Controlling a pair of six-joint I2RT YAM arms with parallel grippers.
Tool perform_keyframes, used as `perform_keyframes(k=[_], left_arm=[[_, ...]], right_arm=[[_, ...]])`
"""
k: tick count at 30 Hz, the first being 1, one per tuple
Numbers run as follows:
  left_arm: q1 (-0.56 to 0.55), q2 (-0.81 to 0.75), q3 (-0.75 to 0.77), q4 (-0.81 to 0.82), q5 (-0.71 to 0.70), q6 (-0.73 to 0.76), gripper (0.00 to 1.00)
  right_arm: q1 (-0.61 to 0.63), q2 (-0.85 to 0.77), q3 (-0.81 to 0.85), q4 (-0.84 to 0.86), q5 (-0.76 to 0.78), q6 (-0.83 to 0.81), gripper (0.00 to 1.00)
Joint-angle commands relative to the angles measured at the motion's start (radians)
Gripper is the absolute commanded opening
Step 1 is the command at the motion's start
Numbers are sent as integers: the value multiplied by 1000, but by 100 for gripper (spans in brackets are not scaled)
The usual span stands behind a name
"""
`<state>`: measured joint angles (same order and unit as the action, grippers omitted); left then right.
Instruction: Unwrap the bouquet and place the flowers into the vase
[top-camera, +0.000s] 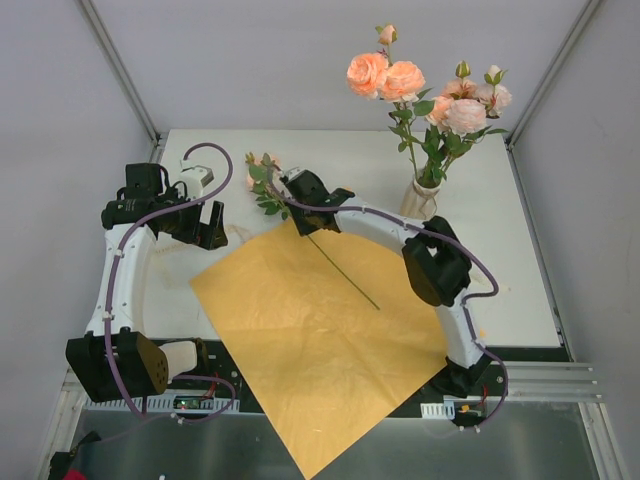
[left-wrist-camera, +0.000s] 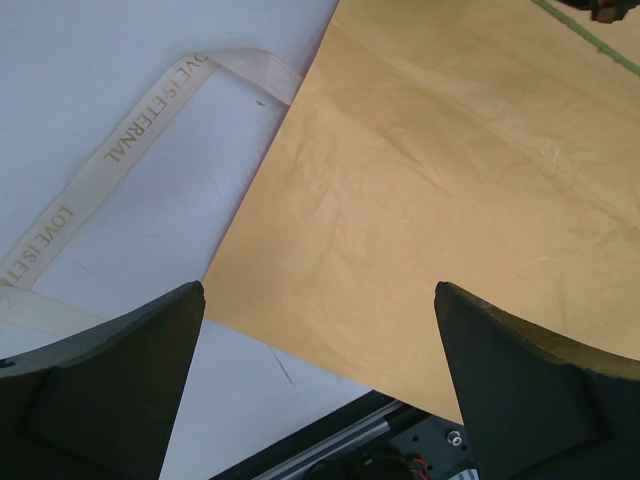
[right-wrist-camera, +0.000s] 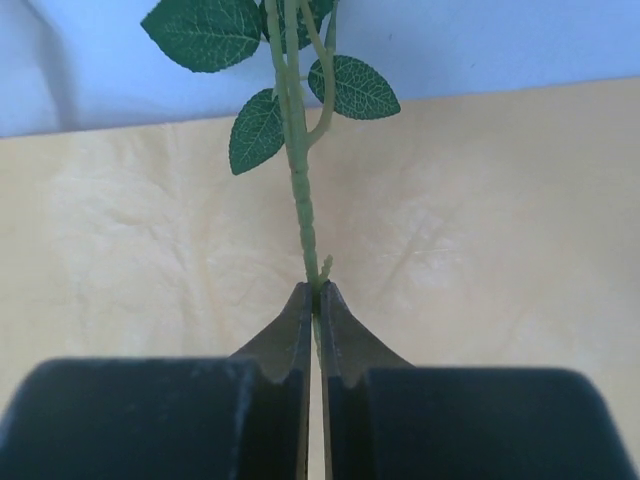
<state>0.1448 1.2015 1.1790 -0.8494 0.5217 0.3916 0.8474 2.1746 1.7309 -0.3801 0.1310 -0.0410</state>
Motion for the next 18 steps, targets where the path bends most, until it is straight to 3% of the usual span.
perform_keyframes(k=[1,9,18], left_arm=[[-2,-31,8,6,12,1,99],[-2,-31,8,6,6,-3,99],[-2,-31,31,6,1,-23,99]], right_arm=[[4,-196,1,81,12,7,1],[25,-430,-197,256,56,-77,1],[25,-654,-154,422,73,-246,1]])
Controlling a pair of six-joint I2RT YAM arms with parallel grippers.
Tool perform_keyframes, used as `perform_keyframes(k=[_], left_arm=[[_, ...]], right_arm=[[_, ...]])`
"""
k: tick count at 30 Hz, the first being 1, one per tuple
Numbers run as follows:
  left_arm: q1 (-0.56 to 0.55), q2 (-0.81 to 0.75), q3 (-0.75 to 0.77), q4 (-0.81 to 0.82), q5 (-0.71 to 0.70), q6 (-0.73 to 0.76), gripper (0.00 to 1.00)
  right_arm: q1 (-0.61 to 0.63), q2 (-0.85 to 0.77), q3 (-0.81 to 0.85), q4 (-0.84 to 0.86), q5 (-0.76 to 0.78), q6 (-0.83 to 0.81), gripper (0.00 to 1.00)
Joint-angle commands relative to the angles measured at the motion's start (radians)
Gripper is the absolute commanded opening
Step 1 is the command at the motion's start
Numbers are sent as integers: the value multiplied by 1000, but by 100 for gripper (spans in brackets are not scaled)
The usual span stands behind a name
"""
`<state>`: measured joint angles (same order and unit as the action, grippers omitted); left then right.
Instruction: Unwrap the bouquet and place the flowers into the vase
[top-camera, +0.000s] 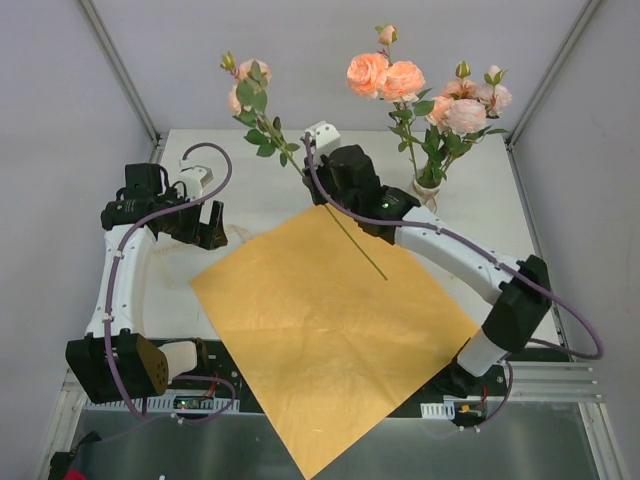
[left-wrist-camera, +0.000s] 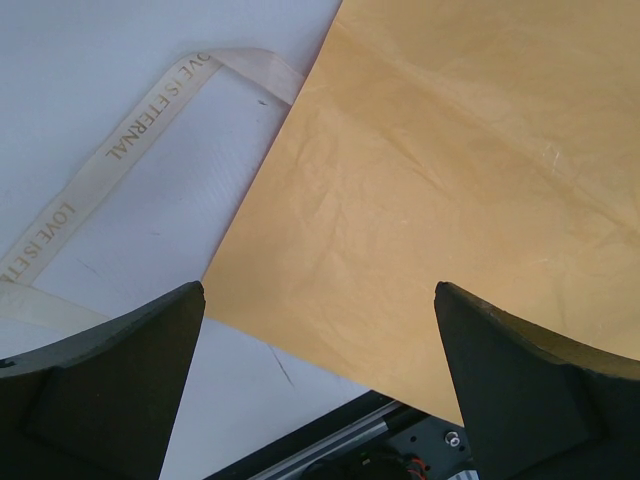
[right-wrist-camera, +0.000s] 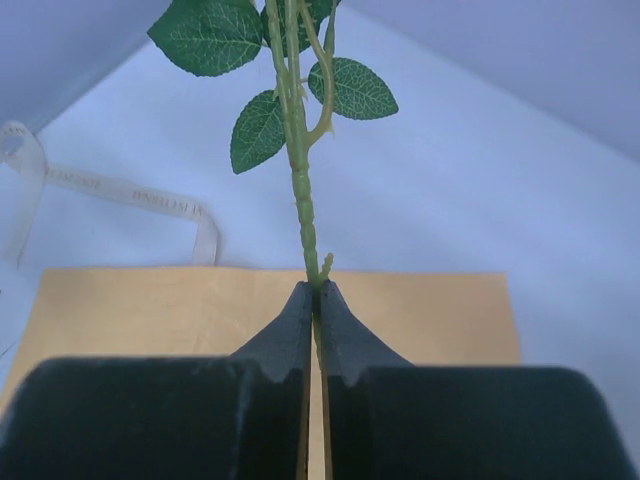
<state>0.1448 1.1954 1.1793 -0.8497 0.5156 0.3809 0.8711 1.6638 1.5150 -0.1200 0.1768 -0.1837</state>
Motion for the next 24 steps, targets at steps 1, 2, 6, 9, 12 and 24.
perform_keyframes(k=[1,2,6,9,12,24], left_arm=[[-2,-28,34,6,8,-14,99],[-1,-28,40,6,11,-17,99],[-2,-31,54,6,27,-28,99],[-1,-27,56,3,32,-31,99],[-2,-25,59,-3,26,-25,99],[-1,-17,80,-29,27,-4,99]], right_arm=[[0,-156,104,164,30,-140,1],[-1,-177,132,167,30,-157,1],[0,-243,204,238,-10,-214,1],[-1,-298,226,331,-36,-263,1],[-9,-360,197,445,-13,-348,1],[-216,-581,-163,872,116,-343,1]])
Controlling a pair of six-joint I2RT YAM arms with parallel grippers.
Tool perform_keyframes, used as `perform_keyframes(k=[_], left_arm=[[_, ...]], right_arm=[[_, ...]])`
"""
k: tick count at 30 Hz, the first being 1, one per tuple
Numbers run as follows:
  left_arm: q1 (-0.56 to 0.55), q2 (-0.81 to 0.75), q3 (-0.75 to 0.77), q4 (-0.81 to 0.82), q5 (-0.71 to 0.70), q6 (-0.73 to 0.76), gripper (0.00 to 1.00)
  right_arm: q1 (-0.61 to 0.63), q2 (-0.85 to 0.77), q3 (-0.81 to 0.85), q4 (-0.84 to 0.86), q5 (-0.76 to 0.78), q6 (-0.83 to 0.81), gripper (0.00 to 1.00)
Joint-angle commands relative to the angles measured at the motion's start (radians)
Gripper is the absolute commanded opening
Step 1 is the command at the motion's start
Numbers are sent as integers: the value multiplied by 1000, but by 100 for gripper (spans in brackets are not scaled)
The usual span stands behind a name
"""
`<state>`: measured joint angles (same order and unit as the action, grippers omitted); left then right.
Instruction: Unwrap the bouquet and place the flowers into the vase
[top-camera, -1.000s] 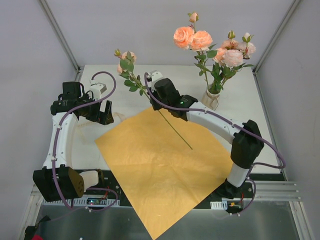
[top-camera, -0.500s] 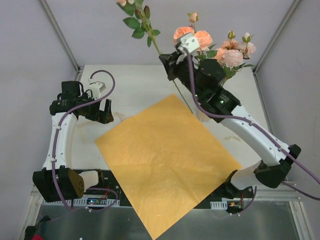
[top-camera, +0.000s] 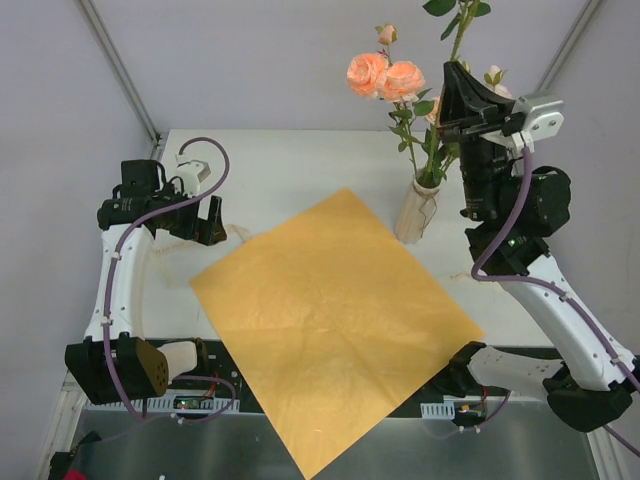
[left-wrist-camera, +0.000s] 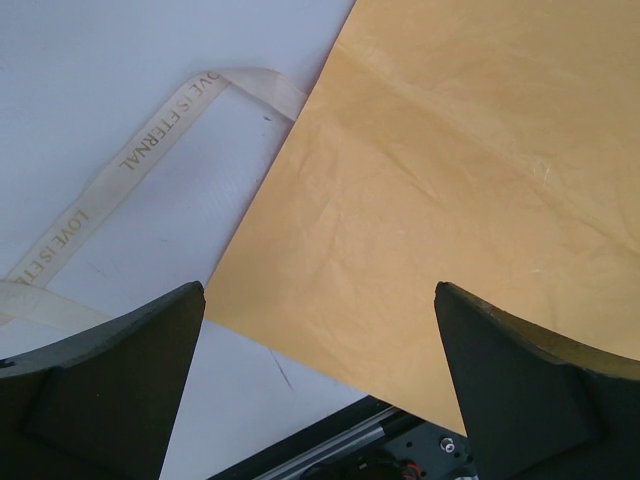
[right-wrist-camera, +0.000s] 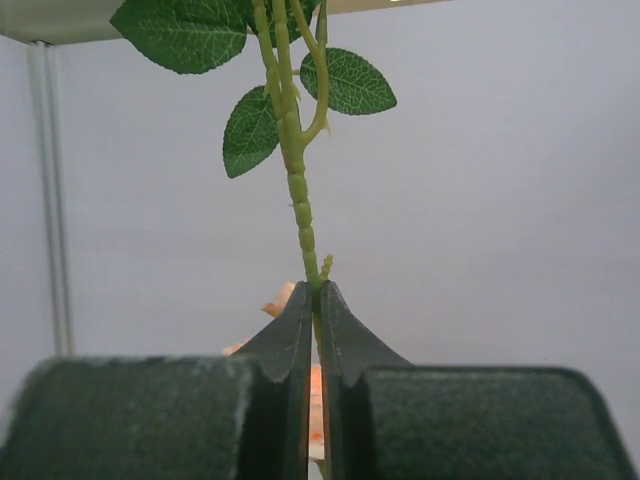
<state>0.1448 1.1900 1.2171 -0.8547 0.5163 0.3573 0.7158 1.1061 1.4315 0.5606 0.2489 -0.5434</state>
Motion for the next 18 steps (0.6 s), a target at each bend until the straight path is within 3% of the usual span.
perform_keyframes(k=[1,18], left_arm=[[-2,-12,48,-24,28,22,99],[-1,-1,81,-58,21,46,99]], right_arm=[[-76,-31,-92,205,50,35,1],[-292,-9,-223,252,24,246,1]])
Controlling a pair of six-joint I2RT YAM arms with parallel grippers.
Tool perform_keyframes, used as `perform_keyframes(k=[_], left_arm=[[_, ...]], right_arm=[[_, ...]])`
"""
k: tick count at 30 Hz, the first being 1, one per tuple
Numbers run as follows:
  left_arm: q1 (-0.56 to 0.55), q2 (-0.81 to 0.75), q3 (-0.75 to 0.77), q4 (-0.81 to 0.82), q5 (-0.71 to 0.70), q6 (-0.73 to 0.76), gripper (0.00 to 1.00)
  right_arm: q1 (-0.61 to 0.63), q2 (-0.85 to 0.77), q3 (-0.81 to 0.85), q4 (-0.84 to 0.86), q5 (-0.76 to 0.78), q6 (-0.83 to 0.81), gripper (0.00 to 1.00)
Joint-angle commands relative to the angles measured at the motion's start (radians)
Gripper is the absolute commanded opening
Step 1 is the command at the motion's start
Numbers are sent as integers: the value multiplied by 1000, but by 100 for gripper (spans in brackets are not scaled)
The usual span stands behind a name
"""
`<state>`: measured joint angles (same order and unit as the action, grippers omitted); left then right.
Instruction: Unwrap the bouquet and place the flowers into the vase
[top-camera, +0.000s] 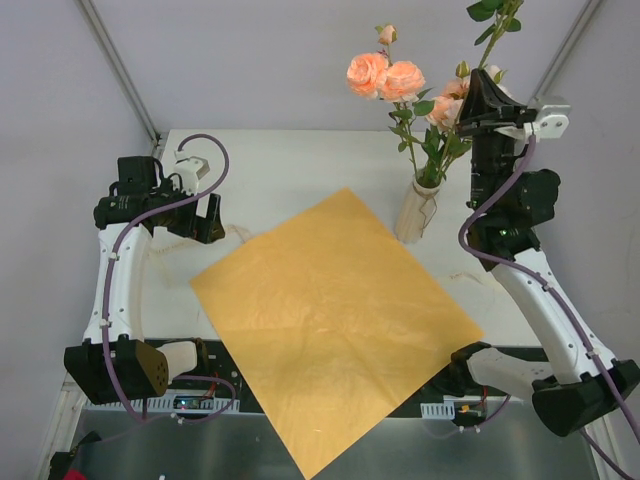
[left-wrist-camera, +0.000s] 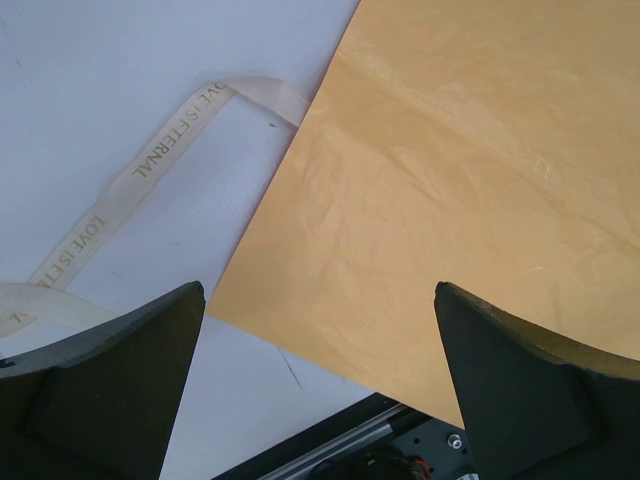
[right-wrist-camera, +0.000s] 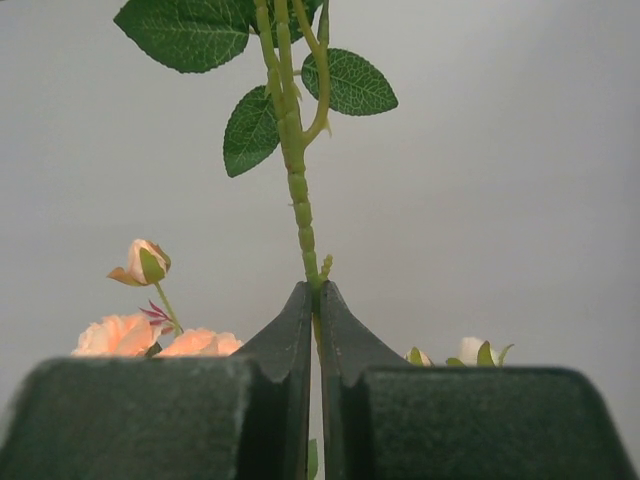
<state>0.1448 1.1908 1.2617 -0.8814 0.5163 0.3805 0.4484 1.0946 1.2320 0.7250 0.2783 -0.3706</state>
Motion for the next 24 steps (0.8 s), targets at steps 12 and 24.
perform_keyframes(k=[12,24], left_arm=[[-2,-3,47,-39,10,29,99],[-1,-20,51,-45,-12,34,99]], right_arm=[[-77,57,-84,125,1,147,1],[-88,-42,-97,-192,15,165,60]])
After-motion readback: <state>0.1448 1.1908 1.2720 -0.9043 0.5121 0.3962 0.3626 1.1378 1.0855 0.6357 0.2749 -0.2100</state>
